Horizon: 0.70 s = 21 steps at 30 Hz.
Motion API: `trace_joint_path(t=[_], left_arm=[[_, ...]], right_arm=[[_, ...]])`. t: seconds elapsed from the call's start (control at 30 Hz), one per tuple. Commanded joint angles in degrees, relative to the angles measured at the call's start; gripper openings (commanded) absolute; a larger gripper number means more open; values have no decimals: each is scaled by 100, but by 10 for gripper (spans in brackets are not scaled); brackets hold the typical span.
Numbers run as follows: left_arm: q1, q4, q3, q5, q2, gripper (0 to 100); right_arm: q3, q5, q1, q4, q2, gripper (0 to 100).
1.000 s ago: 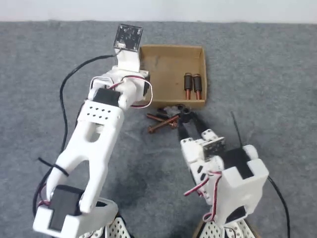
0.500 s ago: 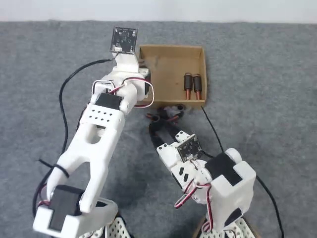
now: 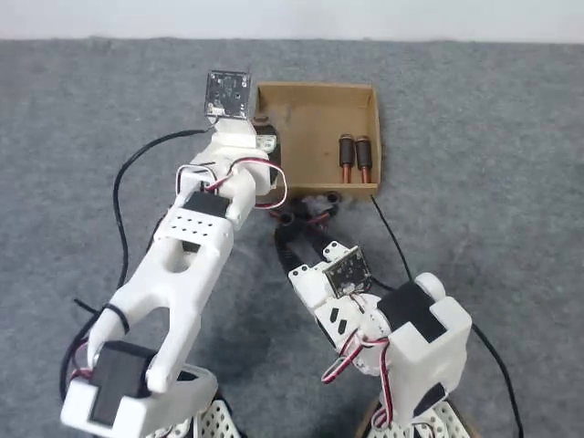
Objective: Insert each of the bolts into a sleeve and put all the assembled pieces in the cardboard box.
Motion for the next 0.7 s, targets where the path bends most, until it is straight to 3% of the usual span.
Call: trace_joint_path(t=[0.0,0.23,0.57,0.67], left_arm=[[26,-229,154,79,-774,12],[53,-237,1068,79,-2119,12],[44,-246,1191,79,-2259,12],[0,-615,1341,79,-2268,11]], right_arm=[[-290,-18,-48,198,-347,7],[-290,-18,-48,215,-347,7],[-281,-18,-48,233,-347,7],[-281,-18,-57,242,-347,7]])
